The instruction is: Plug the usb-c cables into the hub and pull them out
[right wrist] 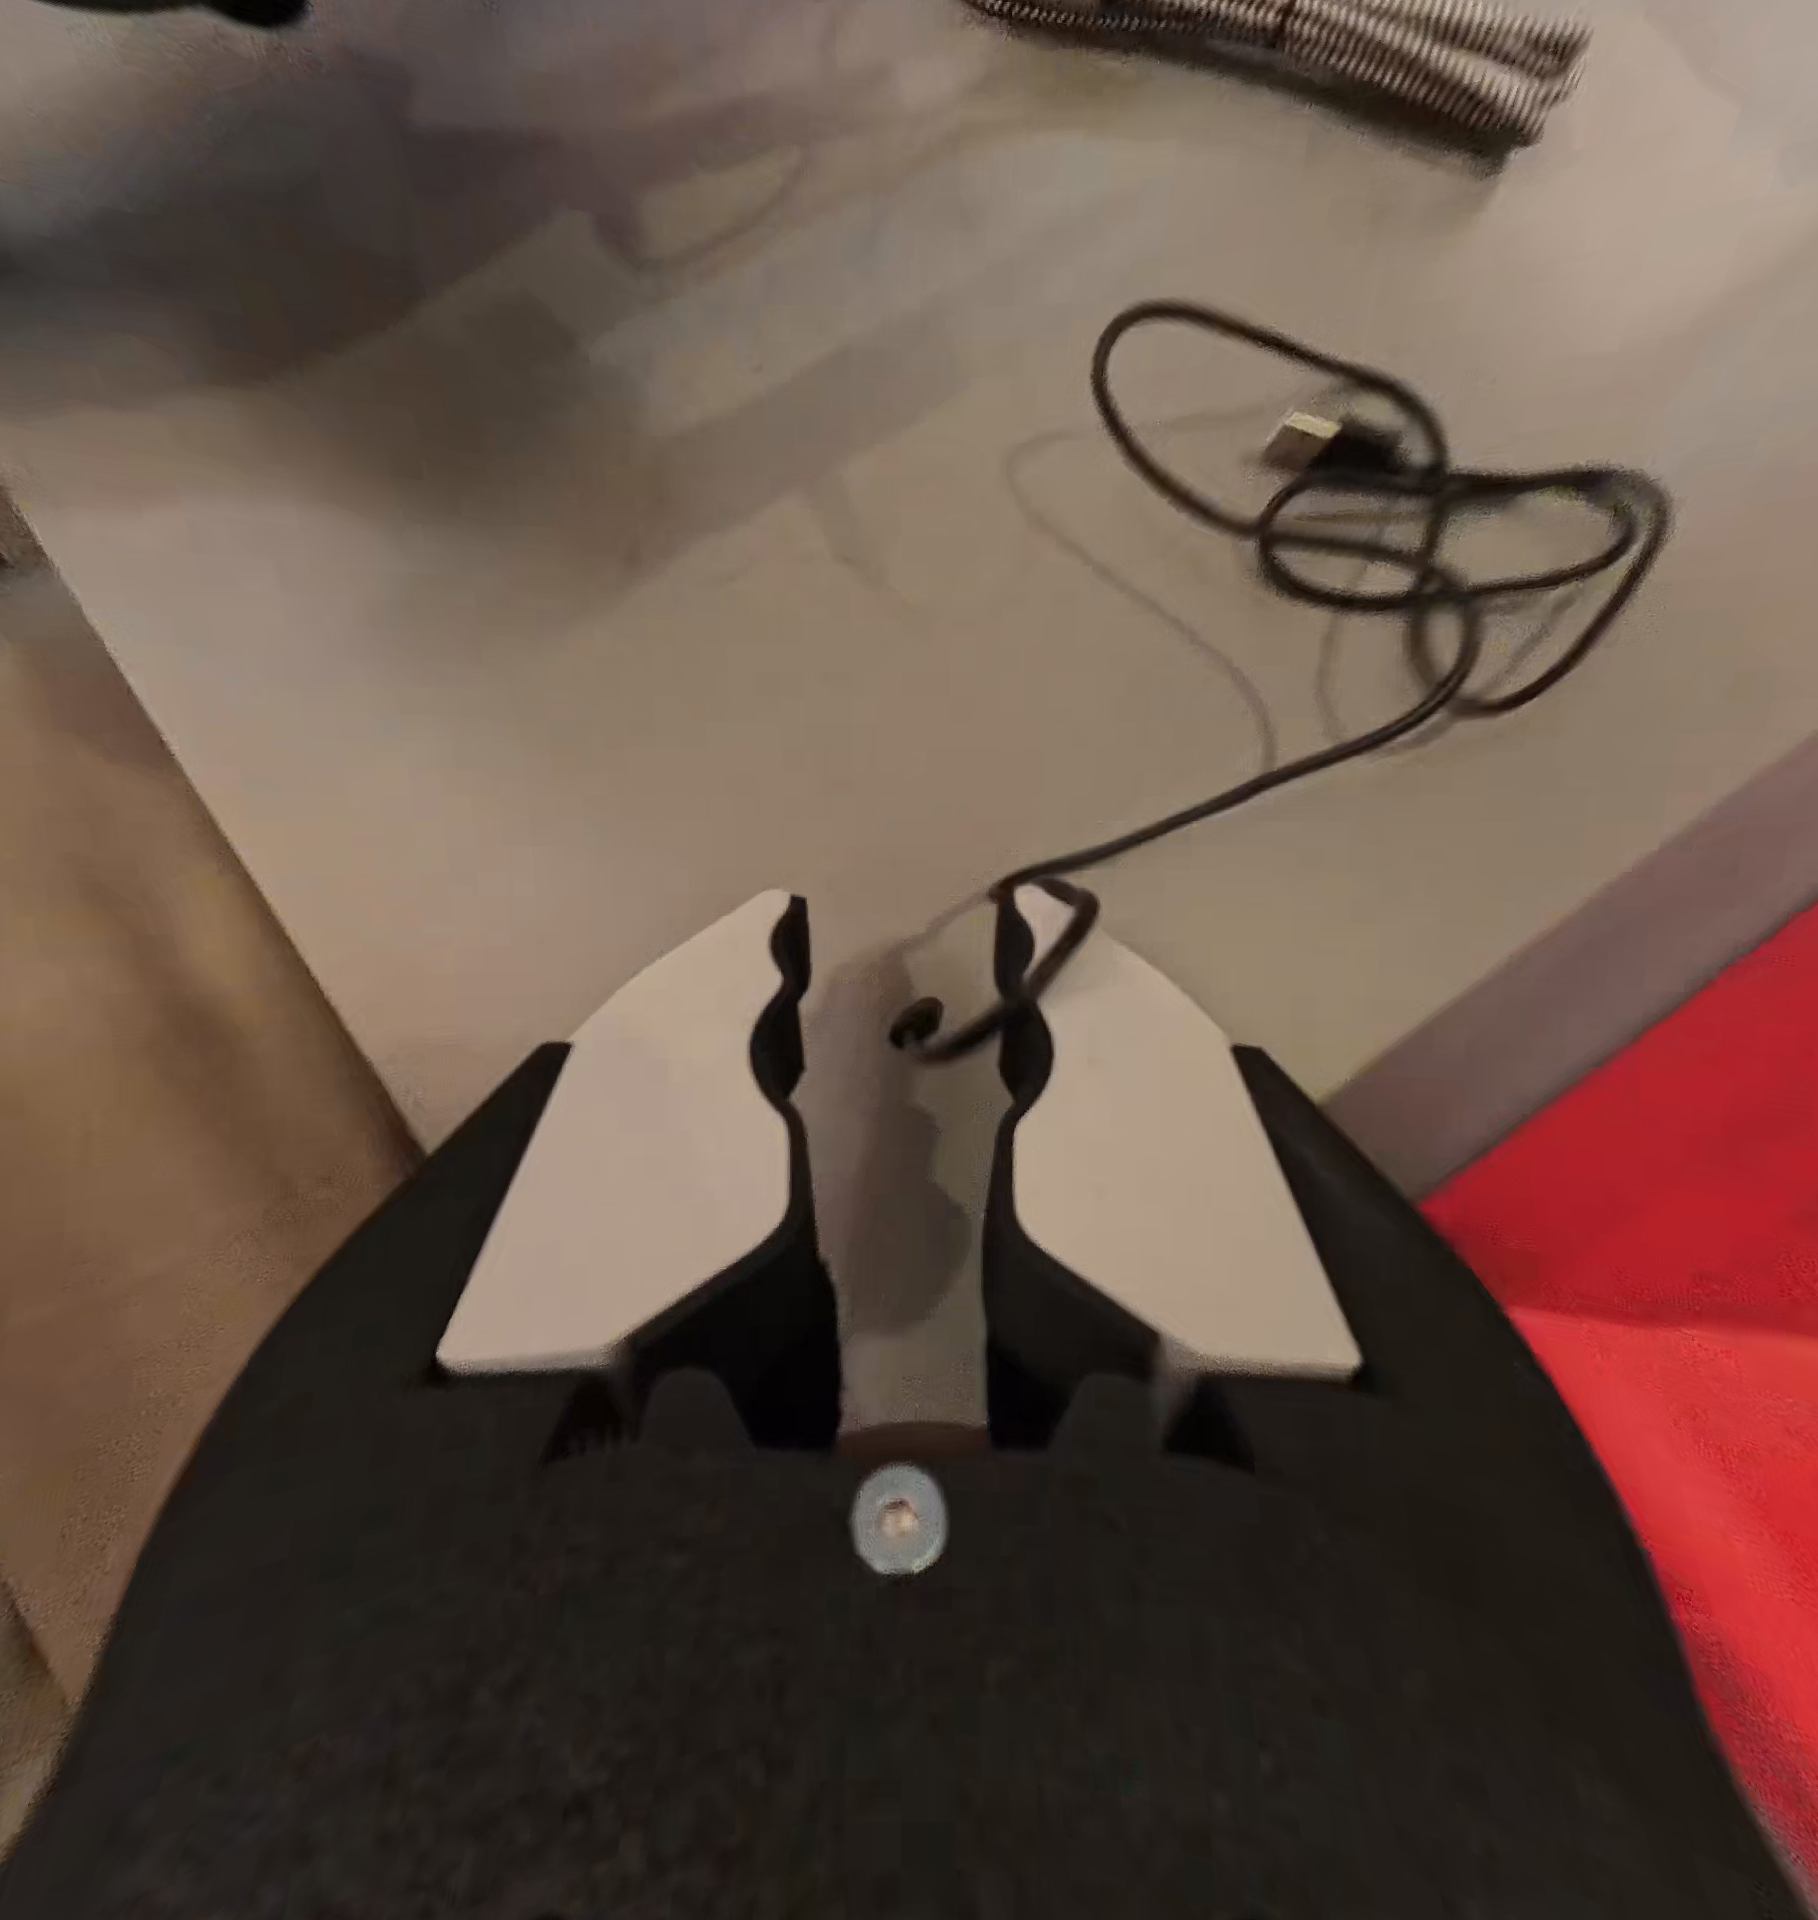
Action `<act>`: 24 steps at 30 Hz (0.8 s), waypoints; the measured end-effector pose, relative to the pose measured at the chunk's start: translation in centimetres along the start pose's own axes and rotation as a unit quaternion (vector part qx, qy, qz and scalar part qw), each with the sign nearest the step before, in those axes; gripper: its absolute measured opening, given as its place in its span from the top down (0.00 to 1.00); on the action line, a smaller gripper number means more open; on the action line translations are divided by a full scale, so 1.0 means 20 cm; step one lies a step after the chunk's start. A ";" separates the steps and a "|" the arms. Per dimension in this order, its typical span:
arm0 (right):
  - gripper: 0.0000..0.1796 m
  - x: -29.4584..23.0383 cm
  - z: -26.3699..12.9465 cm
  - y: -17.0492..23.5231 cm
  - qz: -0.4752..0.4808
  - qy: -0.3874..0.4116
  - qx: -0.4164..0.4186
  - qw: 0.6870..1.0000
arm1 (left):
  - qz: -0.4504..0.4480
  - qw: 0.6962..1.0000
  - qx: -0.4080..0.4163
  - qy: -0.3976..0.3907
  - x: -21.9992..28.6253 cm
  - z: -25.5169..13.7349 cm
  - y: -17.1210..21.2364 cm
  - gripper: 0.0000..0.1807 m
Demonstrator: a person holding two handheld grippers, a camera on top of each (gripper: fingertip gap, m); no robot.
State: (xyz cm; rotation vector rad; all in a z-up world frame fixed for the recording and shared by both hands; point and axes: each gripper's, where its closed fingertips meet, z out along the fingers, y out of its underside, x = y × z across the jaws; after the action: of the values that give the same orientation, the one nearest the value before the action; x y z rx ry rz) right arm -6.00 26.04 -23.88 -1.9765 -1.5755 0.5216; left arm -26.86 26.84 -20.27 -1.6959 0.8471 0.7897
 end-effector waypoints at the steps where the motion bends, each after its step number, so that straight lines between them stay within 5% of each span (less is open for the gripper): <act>1: 0.82 0.05 -0.02 -0.04 -0.024 0.000 -0.021 0.999 | -0.002 1.000 0.001 0.004 0.00 0.00 -0.01 0.95; 8: 0.81 0.50 0.20 -0.23 -0.170 0.028 -0.228 0.958 | -0.021 0.999 0.001 0.025 0.03 0.01 -0.01 0.95; 10: 0.74 0.59 0.30 -0.19 -0.187 0.018 -0.281 0.941 | -0.017 1.000 -0.002 0.026 0.04 0.00 -0.01 0.95; 15: 0.65 0.67 0.49 -0.20 -0.175 0.006 -0.292 0.940 | -0.016 0.999 0.002 0.043 0.09 -0.01 -0.01 0.95; 20: 0.69 0.65 0.55 -0.24 -0.148 -0.054 -0.284 0.946 | -0.002 0.998 0.005 0.062 0.14 -0.02 -0.01 0.95; 24: 0.94 0.64 0.55 -0.23 -0.147 -0.091 -0.282 0.944 | -0.003 0.998 0.006 0.067 0.15 -0.02 -0.01 0.95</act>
State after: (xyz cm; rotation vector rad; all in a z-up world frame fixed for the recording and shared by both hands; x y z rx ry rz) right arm -13.15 41.27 -28.94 -2.0642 -2.2885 0.1373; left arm -25.15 26.08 -22.54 -1.7559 0.9368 0.6711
